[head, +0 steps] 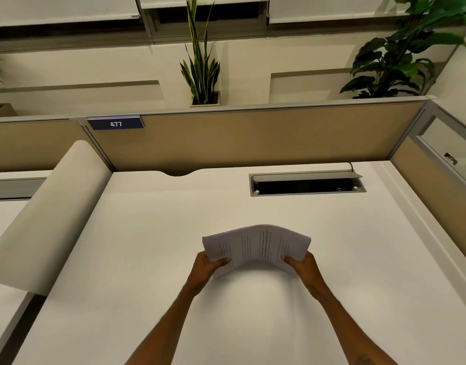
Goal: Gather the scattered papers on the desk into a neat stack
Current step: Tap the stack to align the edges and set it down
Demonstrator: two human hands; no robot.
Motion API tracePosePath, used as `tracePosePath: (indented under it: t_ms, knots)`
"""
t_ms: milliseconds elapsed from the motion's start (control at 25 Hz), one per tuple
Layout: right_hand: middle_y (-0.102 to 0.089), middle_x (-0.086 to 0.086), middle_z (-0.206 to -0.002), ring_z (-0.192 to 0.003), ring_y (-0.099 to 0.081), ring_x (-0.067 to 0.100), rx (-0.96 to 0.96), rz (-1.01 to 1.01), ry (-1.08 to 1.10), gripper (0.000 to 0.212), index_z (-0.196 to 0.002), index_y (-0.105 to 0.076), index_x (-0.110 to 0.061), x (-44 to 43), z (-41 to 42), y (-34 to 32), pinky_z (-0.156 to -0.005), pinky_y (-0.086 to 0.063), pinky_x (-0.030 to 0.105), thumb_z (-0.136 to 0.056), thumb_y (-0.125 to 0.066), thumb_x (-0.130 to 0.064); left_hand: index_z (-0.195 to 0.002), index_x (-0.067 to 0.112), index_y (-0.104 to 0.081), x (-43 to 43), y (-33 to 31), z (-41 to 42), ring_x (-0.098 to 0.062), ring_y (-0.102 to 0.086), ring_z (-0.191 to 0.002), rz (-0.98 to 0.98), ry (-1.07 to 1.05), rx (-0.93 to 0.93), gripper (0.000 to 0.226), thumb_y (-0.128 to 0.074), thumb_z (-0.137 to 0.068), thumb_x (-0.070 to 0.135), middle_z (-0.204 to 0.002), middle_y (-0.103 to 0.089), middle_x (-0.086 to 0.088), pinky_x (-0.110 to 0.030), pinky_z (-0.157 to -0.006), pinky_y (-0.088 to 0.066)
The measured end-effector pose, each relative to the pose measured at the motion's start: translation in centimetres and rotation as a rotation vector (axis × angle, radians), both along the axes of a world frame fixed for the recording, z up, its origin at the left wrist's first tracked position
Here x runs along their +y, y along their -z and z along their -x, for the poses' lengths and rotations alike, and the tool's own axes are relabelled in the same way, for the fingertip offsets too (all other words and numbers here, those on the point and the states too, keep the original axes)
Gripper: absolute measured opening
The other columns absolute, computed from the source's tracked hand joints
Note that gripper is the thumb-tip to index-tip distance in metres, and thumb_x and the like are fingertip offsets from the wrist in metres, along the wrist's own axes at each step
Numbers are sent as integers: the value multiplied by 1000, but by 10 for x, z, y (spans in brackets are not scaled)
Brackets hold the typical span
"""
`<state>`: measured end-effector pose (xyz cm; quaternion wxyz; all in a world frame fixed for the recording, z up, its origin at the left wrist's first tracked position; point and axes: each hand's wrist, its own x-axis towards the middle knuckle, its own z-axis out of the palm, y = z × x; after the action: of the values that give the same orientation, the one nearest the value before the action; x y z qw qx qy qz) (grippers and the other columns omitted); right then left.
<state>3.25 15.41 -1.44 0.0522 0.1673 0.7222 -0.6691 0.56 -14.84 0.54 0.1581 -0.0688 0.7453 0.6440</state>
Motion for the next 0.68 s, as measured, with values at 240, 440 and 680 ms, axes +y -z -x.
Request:
tracePosePath:
  t_ms: [240,440,680]
  knots:
    - [-73,3,-99,-90,-68,13,23,22,85,30,-116,-66,-13,4,5,-4,-69,-57,17,-88,-72,-4,-130,2,-67,-3,-3,1,-35,-67,-117,27,19,63,36,-67,-94,1,-121,-74,-19,-49,-102,-53]
    - [-73,2,-96,-88,-69,11,43,5,75,28,-114,-67,-13,6,10,-6,-63,-56,10,-88,-72,-4,-123,13,-70,-5,-9,6,-32,-68,-113,-2,9,73,32,-69,-93,1,-119,-74,-18,-49,-101,-53]
    - [-72,7,-110,-100,-68,17,21,43,-18,41,-124,-63,-11,6,4,-1,-72,-60,17,-86,-74,-1,-120,12,-71,-5,-8,7,-31,-69,-113,-37,26,-2,41,-77,-83,-5,-119,-75,-15,-46,-99,-56]
